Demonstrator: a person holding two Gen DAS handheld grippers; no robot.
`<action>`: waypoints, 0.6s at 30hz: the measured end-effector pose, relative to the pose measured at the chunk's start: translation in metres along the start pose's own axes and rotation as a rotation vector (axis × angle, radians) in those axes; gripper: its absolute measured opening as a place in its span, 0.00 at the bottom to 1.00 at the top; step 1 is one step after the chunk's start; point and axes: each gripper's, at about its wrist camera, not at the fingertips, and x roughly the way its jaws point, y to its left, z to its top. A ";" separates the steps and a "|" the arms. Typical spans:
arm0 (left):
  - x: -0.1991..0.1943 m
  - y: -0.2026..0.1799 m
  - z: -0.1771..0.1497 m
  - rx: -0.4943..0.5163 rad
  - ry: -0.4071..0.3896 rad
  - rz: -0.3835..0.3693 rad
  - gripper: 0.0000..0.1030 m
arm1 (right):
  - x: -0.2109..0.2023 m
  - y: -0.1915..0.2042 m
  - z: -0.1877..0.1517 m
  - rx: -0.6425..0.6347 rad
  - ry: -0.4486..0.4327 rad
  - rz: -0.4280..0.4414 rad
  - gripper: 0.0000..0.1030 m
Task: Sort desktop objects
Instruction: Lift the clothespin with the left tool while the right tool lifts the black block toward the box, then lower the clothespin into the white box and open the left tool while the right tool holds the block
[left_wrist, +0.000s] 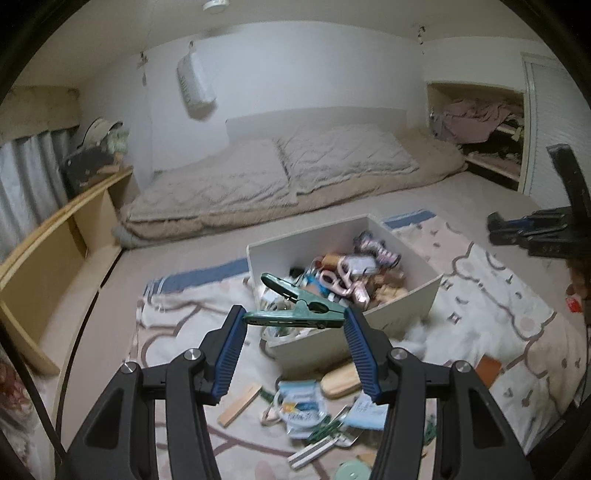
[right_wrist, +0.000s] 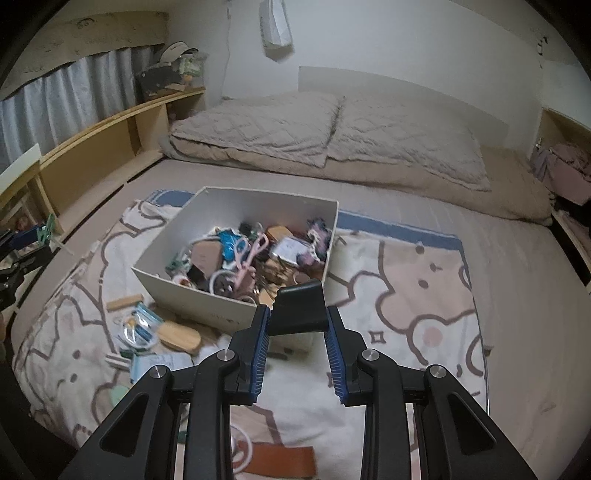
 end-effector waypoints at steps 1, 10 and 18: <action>-0.001 -0.002 0.005 0.001 -0.006 -0.004 0.53 | -0.002 0.003 0.005 0.001 -0.004 0.002 0.29; 0.007 -0.021 0.048 -0.012 -0.032 -0.005 0.53 | -0.010 0.017 0.046 0.057 -0.073 0.002 0.29; 0.038 -0.023 0.064 -0.103 -0.023 -0.020 0.53 | 0.021 0.018 0.045 0.091 -0.043 0.011 0.29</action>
